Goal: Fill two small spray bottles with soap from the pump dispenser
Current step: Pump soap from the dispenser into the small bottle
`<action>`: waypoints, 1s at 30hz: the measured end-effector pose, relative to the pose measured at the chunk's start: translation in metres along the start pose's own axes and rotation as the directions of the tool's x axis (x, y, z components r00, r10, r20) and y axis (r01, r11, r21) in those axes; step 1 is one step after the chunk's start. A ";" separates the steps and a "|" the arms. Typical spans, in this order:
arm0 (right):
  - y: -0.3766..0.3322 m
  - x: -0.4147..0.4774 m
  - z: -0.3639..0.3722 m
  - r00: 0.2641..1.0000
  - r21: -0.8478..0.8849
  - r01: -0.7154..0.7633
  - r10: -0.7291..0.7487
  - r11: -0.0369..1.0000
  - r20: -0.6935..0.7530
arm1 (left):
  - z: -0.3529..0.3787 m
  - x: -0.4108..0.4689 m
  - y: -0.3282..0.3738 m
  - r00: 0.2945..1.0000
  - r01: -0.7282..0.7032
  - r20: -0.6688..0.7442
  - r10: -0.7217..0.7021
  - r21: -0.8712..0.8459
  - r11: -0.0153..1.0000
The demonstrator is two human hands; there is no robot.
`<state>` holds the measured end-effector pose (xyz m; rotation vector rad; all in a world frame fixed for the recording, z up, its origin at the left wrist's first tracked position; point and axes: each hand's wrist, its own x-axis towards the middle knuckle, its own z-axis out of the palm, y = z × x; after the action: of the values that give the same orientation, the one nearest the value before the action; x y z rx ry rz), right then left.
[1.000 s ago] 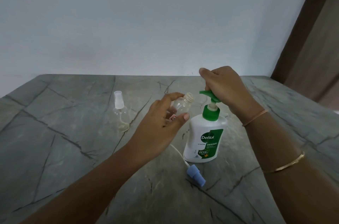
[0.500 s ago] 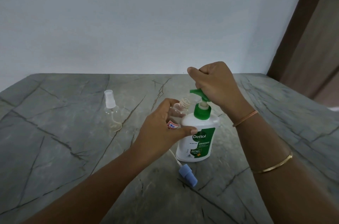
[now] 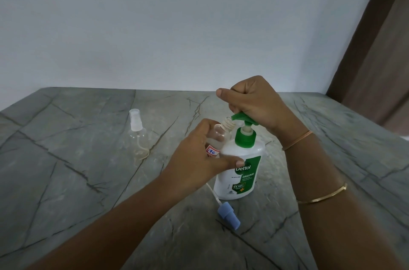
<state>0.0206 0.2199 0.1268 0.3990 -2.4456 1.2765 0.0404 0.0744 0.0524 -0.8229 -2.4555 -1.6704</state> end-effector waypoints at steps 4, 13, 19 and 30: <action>-0.001 0.000 0.001 1.000 -0.057 -0.019 0.019 0.998 0.004 | -0.005 -0.002 0.008 0.998 -0.030 -0.048 0.031 0.036 0.999; -0.005 0.003 0.000 0.966 -0.166 -0.195 0.219 0.967 0.141 | -0.010 -0.005 0.009 0.998 -0.055 0.009 0.055 -0.006 0.998; -0.005 0.002 0.002 0.906 -0.125 -0.316 0.338 0.940 0.255 | -0.018 -0.007 0.002 0.994 -0.114 0.001 0.114 -0.027 0.993; -0.002 -0.001 0.004 0.943 -0.096 -0.288 0.300 0.953 0.146 | -0.019 -0.011 -0.013 0.971 -0.187 -0.129 0.202 0.117 0.975</action>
<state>0.0215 0.2154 0.1252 0.1209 -2.7598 1.3079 0.0395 0.0496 0.0451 -0.8696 -2.2643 -1.4672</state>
